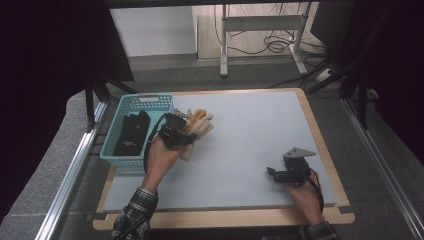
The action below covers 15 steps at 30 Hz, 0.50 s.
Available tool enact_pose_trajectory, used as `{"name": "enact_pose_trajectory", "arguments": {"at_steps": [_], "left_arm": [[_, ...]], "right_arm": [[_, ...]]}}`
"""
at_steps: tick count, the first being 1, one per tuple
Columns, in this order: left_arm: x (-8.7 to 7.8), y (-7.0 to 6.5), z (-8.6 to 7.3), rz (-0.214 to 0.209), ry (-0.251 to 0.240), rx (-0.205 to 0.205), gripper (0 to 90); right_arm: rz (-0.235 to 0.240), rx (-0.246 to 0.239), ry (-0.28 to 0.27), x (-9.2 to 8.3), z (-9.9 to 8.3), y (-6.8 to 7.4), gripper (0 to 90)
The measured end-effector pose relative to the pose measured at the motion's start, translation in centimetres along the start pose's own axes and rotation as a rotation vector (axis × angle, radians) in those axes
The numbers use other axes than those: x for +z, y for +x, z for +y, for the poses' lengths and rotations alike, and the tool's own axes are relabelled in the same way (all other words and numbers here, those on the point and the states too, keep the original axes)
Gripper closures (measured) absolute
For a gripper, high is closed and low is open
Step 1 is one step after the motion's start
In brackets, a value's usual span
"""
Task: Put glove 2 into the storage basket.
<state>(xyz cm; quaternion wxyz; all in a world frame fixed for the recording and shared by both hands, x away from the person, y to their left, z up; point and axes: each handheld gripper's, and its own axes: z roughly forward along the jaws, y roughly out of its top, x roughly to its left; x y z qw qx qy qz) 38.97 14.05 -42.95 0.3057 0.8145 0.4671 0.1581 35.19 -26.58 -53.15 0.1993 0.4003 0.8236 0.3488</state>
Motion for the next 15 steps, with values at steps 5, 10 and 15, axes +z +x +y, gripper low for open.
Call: {"name": "enact_pose_trajectory", "arguments": {"at_steps": [5, 10, 15], "left_arm": [[-1.3, 1.8, 0.2, 0.034, -0.015, -0.029, 56.1], [-2.1, 3.3, 0.1, 0.066, -0.023, -0.054, 56.0], [-3.0, 5.0, -0.3, 0.114, -0.028, -0.076, 56.0]], "right_arm": [[0.0, 0.0, 0.0, 0.0, 0.0, 0.0, 18.3], [0.0, -0.001, 0.0, 0.0, 0.0, 0.0, 18.3], [0.0, -0.001, -0.001, 0.0, 0.0, 0.0, 18.3]]}}
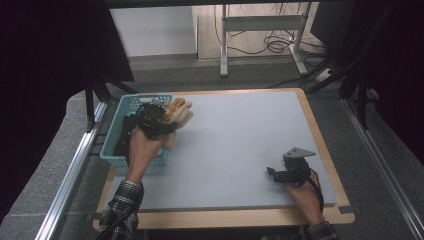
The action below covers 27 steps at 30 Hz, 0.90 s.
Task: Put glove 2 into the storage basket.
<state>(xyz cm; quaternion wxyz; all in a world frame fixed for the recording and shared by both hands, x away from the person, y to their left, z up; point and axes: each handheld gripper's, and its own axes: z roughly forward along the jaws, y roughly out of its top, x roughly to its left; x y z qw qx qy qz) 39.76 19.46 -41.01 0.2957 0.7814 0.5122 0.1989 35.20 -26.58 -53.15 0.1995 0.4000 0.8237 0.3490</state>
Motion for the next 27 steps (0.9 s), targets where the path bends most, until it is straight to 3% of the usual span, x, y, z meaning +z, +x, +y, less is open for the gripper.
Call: {"name": "enact_pose_trajectory", "arguments": {"at_steps": [7, 13, 19, 27], "left_arm": [[-0.4, 2.9, -0.8, 0.05, -0.005, -0.054, 56.0], [0.2, 4.4, -1.3, 0.08, 0.007, -0.08, 56.0], [1.9, 5.9, -1.8, 0.112, 0.042, -0.113, 56.1], [4.2, 7.0, -2.0, 0.113, 0.092, -0.144, 55.9]], "right_arm": [[0.0, 0.001, 0.0, 0.0, 0.0, 0.0, 18.3], [0.0, 0.001, 0.0, 0.0, 0.0, 0.0, 18.4], [0.0, 0.001, 0.0, 0.0, 0.0, 0.0, 18.3], [0.0, 0.0, 0.0, 0.0, 0.0, 0.0, 18.3]]}}
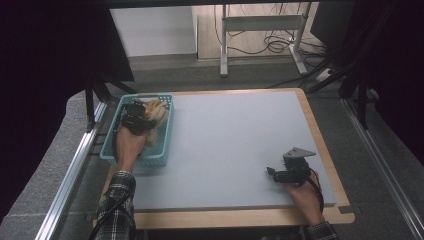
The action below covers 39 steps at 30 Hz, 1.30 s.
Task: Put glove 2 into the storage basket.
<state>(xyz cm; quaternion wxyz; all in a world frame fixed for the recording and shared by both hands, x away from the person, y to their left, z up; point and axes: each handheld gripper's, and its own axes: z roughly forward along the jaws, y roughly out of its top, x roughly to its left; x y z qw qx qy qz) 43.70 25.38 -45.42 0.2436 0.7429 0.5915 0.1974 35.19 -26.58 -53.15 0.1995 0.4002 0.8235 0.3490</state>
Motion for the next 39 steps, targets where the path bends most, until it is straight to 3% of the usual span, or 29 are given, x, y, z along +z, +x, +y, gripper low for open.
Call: {"name": "enact_pose_trajectory", "arguments": {"at_steps": [13, 19, 24, 27, 31, 35, 37, 39], "left_arm": [[3.9, -0.3, 0.5, 0.006, 0.116, 0.007, 54.6], [5.2, -1.3, 0.9, 0.035, 0.17, 0.069, 51.0], [6.2, -1.5, 0.7, 0.076, 0.253, 0.101, 37.7], [6.1, -0.7, 0.2, 0.05, 0.283, 0.083, 21.4], [4.5, 0.0, 0.1, -0.035, 0.24, 0.063, 10.8], [2.1, 0.3, 0.5, -0.048, 0.172, 0.067, 8.8], [1.0, 0.7, 0.7, -0.044, 0.138, 0.06, 13.0], [0.4, 1.3, 0.6, -0.04, 0.115, 0.047, 28.1]], "right_arm": [[0.0, 0.0, 0.0, 0.0, 0.0, 0.0, 18.3], [0.0, 0.0, 0.0, 0.0, 0.0, 0.0, 18.3], [0.0, 0.0, 0.0, 0.0, 0.0, 0.0, 18.3], [0.0, 0.0, 0.0, 0.0, 0.0, 0.0, 18.3], [0.0, 0.0, 0.0, 0.0, 0.0, 0.0, 18.3], [0.0, 0.0, 0.0, 0.0, 0.0, 0.0, 18.3], [0.0, 0.0, 0.0, 0.0, 0.0, 0.0, 18.3], [0.0, 0.0, 0.0, 0.0, 0.0, 0.0, 18.3]]}}
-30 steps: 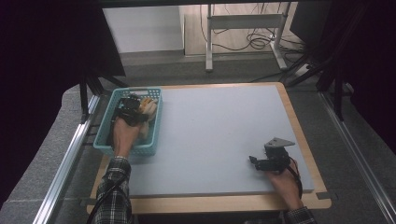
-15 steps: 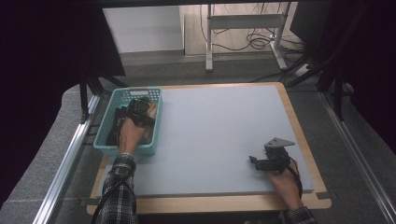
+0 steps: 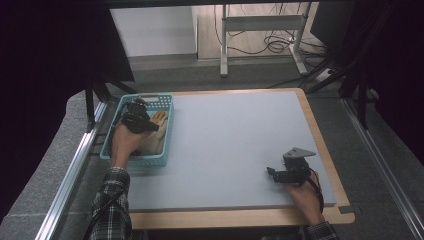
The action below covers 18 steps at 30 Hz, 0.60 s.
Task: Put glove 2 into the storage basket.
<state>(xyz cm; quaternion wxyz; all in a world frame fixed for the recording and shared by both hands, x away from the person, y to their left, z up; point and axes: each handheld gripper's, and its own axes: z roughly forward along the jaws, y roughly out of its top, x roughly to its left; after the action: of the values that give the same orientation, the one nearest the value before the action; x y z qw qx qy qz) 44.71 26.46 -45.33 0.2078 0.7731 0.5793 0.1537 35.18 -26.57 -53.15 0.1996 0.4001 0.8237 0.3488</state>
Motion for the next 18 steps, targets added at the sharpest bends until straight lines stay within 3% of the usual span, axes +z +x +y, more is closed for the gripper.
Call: {"name": "enact_pose_trajectory", "arguments": {"at_steps": [3, 7, 9, 12, 18], "left_arm": [[0.1, 0.9, -0.5, 0.047, 0.01, -0.024, 56.5], [1.4, 1.9, -1.3, 0.083, 0.041, -0.072, 78.4], [2.2, 2.2, -1.6, 0.083, 0.068, -0.074, 83.2], [3.0, 2.0, -1.6, 0.028, 0.068, -0.079, 86.1], [3.9, 0.4, -0.9, -0.011, 0.073, -0.054, 87.6]], "right_arm": [[0.0, 0.0, 0.0, 0.0, 0.0, 0.0, 18.3], [0.0, 0.0, 0.0, 0.0, 0.0, 0.0, 18.3], [0.001, 0.001, -0.001, 0.0, 0.0, 0.0, 18.3], [0.001, 0.001, -0.001, 0.0, 0.0, 0.0, 18.3], [0.0, 0.0, 0.0, 0.0, 0.0, 0.0, 18.3]]}}
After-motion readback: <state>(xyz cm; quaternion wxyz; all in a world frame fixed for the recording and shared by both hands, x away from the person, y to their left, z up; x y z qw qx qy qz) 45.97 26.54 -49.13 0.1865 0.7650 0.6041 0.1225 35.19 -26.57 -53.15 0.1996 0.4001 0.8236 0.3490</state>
